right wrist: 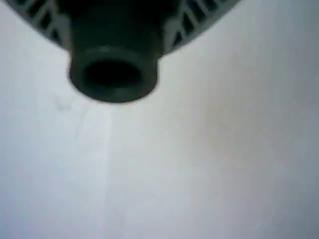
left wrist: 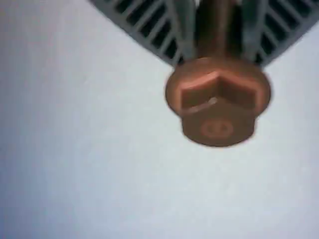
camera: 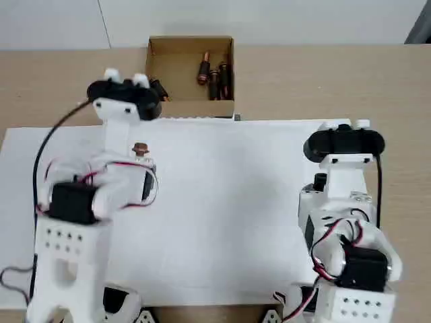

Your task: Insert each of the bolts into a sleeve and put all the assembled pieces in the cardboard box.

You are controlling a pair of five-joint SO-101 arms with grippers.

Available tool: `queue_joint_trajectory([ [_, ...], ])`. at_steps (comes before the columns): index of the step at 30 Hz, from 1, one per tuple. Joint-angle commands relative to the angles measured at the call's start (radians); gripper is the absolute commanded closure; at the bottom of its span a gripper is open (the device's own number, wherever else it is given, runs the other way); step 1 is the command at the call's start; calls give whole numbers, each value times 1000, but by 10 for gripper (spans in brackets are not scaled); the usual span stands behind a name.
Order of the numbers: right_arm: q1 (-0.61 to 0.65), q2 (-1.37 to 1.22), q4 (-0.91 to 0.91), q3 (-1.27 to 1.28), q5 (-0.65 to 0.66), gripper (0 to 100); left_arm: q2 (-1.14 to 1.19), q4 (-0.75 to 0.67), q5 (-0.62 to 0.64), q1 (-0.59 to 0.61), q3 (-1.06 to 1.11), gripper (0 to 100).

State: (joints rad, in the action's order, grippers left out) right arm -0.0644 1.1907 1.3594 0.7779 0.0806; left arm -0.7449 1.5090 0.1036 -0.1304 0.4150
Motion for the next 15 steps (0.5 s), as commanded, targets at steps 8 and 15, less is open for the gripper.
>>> queue_joint_trajectory([
  [8,142,18,-308,241,5,996,-328,-400,141,-8,467,995],
  [15,271,19,-466,316,5,996,-445,-437,224,-2,567,995],
])
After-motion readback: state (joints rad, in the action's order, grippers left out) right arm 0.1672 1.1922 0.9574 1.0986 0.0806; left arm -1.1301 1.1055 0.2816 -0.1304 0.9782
